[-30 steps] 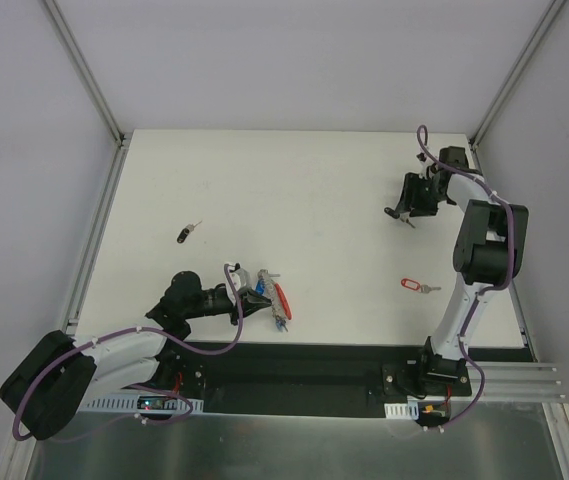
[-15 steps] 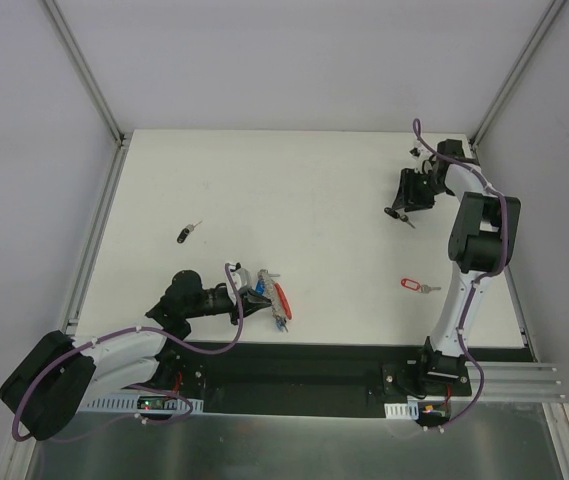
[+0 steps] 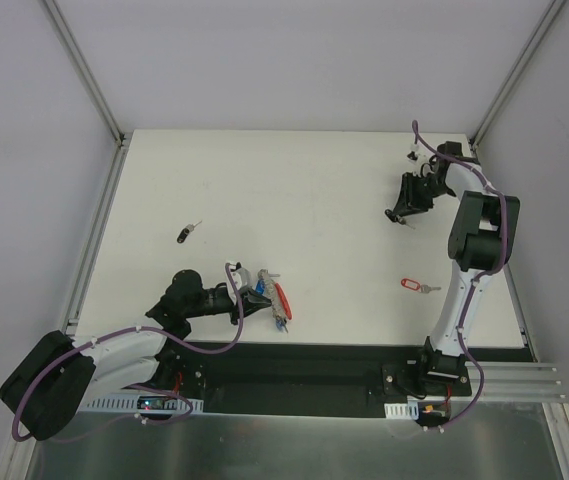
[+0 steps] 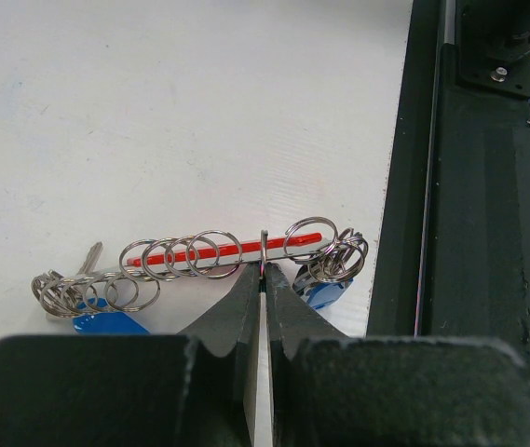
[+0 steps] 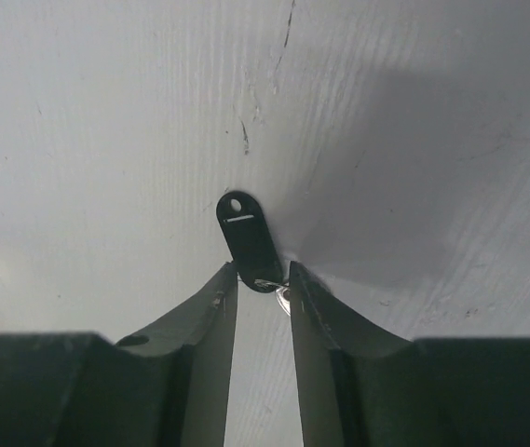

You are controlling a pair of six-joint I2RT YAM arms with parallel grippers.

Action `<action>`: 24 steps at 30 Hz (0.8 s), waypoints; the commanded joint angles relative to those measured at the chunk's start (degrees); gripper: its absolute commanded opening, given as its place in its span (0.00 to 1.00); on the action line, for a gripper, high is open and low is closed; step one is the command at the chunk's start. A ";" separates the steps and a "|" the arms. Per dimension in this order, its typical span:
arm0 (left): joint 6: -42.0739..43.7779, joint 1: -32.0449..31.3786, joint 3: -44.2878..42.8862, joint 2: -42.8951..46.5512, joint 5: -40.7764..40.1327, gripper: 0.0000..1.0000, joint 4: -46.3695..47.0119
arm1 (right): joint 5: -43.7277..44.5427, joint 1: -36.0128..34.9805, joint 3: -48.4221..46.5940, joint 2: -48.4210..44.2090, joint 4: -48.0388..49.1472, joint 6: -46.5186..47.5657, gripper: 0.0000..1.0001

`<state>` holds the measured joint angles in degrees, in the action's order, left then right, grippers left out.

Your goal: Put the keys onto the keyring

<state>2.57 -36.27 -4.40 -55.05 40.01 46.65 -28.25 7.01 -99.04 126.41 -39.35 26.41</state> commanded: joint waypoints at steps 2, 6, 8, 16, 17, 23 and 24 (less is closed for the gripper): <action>1.12 0.50 -2.19 0.91 1.83 0.00 2.13 | -2.77 0.47 1.48 -2.04 -1.60 1.71 0.29; 1.12 0.50 -2.36 0.99 2.00 0.00 1.95 | -2.42 0.47 2.37 -2.57 -1.43 1.97 0.22; 1.12 0.50 -2.36 0.99 2.00 0.00 2.04 | -2.07 0.47 3.06 -2.92 -1.43 1.97 0.22; 1.21 0.50 -2.36 0.99 2.09 0.00 1.95 | 1.70 0.47 9.39 -7.40 1.91 -1.97 0.23; 1.12 0.41 -2.36 1.08 2.09 0.00 1.95 | 2.58 0.47 10.18 -8.10 2.35 -2.68 0.26; 1.12 0.41 -2.28 1.26 2.35 0.00 1.86 | 7.05 0.64 16.95 -14.52 8.85 -7.69 0.43; 1.12 0.41 -2.36 1.34 2.27 0.00 1.77 | 7.76 0.90 17.56 -15.22 10.25 -8.39 0.45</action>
<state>2.57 -36.27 -4.49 -54.94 40.12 46.59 -25.32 7.22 -83.77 116.99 -34.26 21.93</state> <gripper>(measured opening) 0.008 0.404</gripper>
